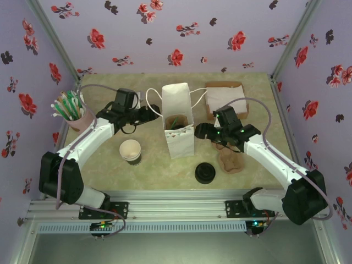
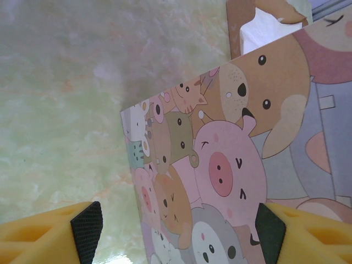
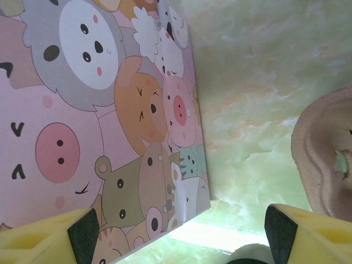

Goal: Pack the takeout coffee

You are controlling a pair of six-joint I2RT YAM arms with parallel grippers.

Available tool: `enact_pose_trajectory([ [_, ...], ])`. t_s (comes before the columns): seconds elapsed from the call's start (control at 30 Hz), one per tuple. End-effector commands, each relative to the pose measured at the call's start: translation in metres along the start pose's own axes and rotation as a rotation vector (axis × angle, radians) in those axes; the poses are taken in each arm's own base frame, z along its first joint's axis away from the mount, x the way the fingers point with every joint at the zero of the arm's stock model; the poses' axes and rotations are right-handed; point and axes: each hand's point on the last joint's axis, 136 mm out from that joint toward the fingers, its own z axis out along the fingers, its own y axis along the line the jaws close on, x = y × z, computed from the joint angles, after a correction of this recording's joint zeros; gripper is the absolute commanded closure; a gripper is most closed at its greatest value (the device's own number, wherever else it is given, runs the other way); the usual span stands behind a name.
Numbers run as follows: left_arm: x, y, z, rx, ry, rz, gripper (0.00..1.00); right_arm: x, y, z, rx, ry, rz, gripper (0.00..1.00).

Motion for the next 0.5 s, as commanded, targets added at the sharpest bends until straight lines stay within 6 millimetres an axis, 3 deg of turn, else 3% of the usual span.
enact_pose_trajectory([
  [0.0, -0.017, -0.009, -0.008, 0.038, -0.039, 0.022, 0.23, -0.008, -0.011, -0.013, 0.083, -0.056, -0.015, 0.19],
  [0.23, -0.043, 0.013, -0.032, 0.001, -0.112, -0.005, 0.17, -0.05, -0.036, -0.042, 0.249, -0.139, -0.033, 0.19],
  [0.33, -0.064, 0.016, -0.04, 0.002, -0.144, -0.004, 0.12, -0.075, -0.043, -0.043, 0.278, -0.154, -0.026, 0.19],
  [0.47, -0.091, 0.004, -0.031, 0.045, -0.125, 0.037, 0.05, -0.113, -0.049, -0.034, 0.325, -0.15, -0.041, 0.21],
])
